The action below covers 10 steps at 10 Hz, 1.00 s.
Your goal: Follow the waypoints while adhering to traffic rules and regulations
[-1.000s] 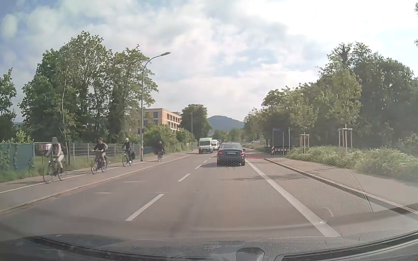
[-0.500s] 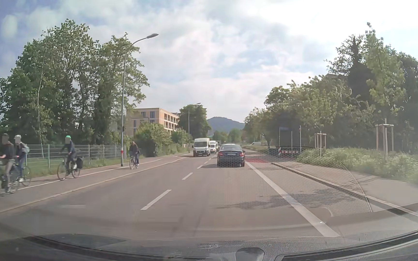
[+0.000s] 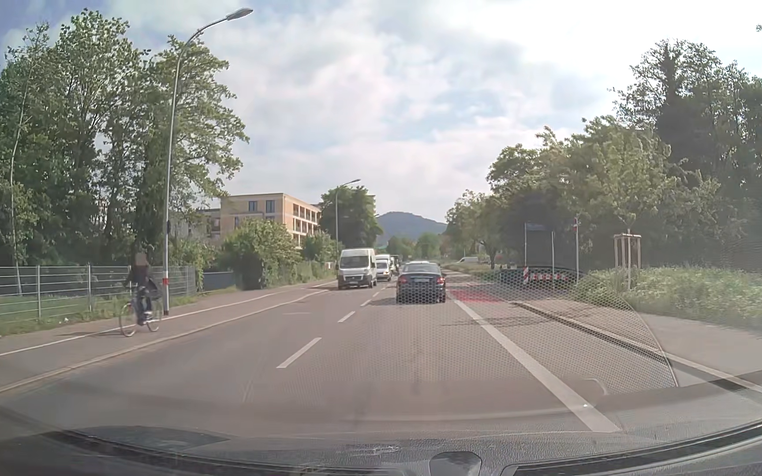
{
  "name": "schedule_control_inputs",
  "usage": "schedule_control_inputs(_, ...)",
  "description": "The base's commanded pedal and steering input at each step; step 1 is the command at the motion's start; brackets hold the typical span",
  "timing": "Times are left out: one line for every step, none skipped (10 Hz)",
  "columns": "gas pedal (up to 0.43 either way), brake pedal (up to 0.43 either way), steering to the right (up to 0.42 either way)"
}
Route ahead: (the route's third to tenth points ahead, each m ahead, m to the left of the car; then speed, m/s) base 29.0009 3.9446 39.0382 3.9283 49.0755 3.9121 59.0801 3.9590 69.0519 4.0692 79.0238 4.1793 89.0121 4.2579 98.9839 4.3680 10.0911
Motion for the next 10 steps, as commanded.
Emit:
schedule_control_inputs(0.118,0.0,0.0)
schedule_control_inputs(0.11,0.0,0.0)
schedule_control_inputs(0.098,0.0,0.0)
schedule_control_inputs(0.087,0.0,0.0)
schedule_control_inputs(0.079,0.0,0.0)
schedule_control_inputs(0.079,0.0,0.0)
schedule_control_inputs(0.079,0.0,0.0)
schedule_control_inputs(0.079,0.0,0.0)
schedule_control_inputs(0.079,0.0,0.0)
schedule_control_inputs(0.079,0.0,0.0)
